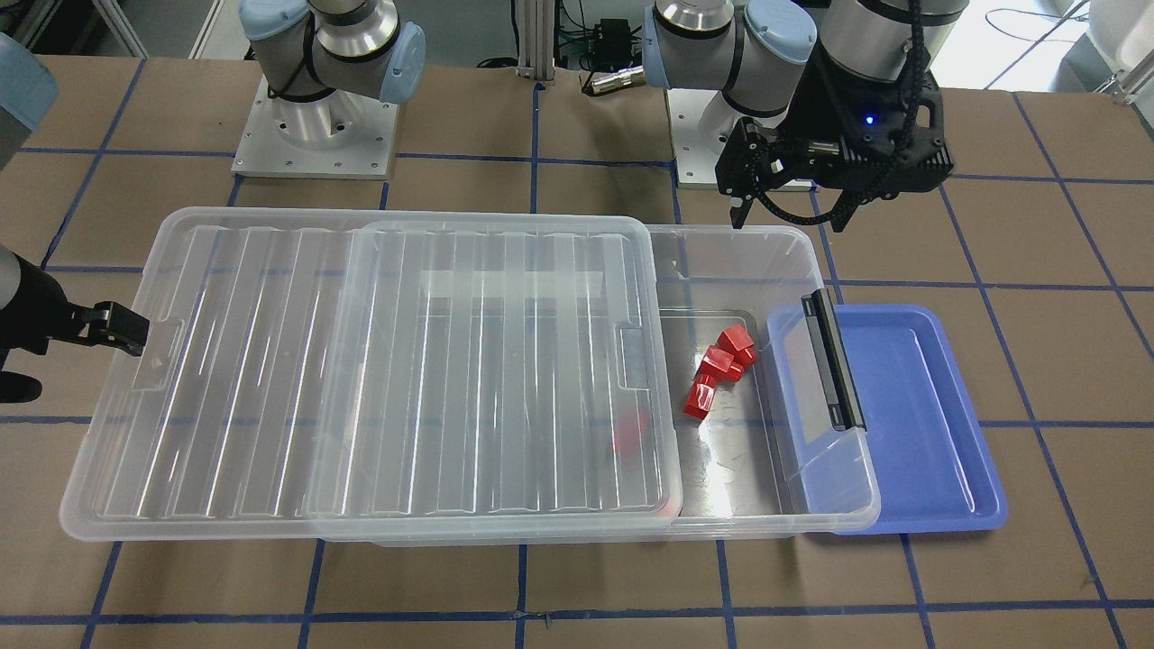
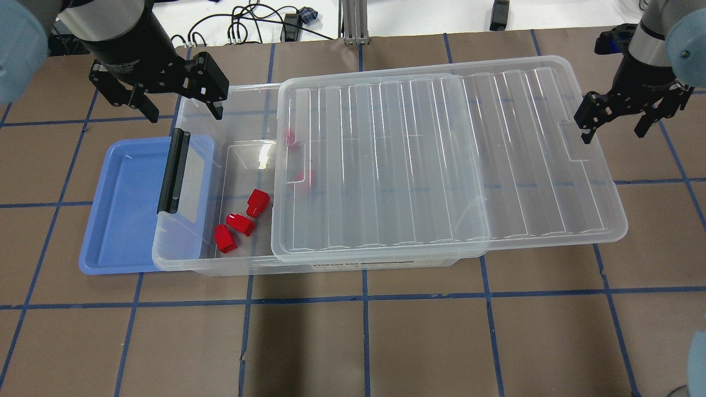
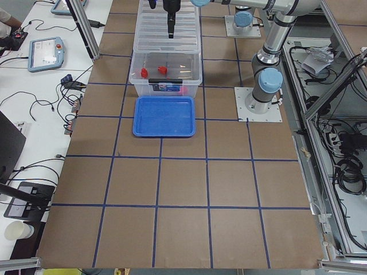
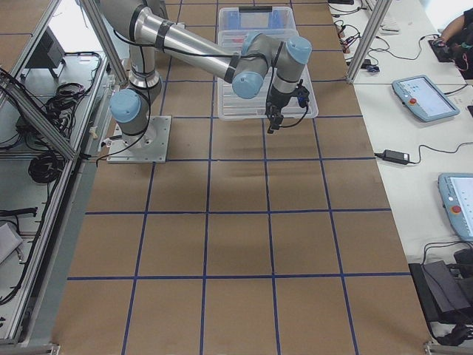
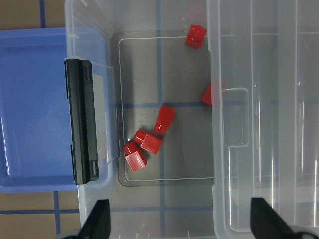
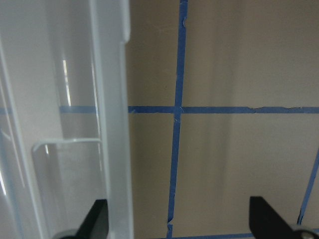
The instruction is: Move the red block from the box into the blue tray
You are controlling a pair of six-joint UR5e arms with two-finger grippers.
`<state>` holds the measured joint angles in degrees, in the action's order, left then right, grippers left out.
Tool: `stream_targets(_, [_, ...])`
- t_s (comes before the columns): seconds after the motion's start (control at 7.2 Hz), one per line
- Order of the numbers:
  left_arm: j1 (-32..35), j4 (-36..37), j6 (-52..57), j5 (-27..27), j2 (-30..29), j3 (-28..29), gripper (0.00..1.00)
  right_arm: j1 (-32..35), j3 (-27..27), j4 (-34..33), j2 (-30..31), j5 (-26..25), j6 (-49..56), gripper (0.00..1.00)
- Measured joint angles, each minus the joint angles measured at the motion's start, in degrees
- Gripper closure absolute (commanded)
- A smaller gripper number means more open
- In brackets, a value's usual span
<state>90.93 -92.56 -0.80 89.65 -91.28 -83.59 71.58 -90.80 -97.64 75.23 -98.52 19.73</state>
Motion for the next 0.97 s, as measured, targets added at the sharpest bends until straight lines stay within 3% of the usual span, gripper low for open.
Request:
stream_targets(0.42, [-0.19,-1.5,-0.27,0.01,-2.32,-0.86,0.0,-1.04,-0.02,-0.17,0.0,-0.12,2.35,0.0])
stream_targets(0.97, [-0.49,18.26,2.06,-0.56,-7.18,-14.15,0.0,-2.27,0.02,-0.74,-0.08,-0.66,4.49,0.0])
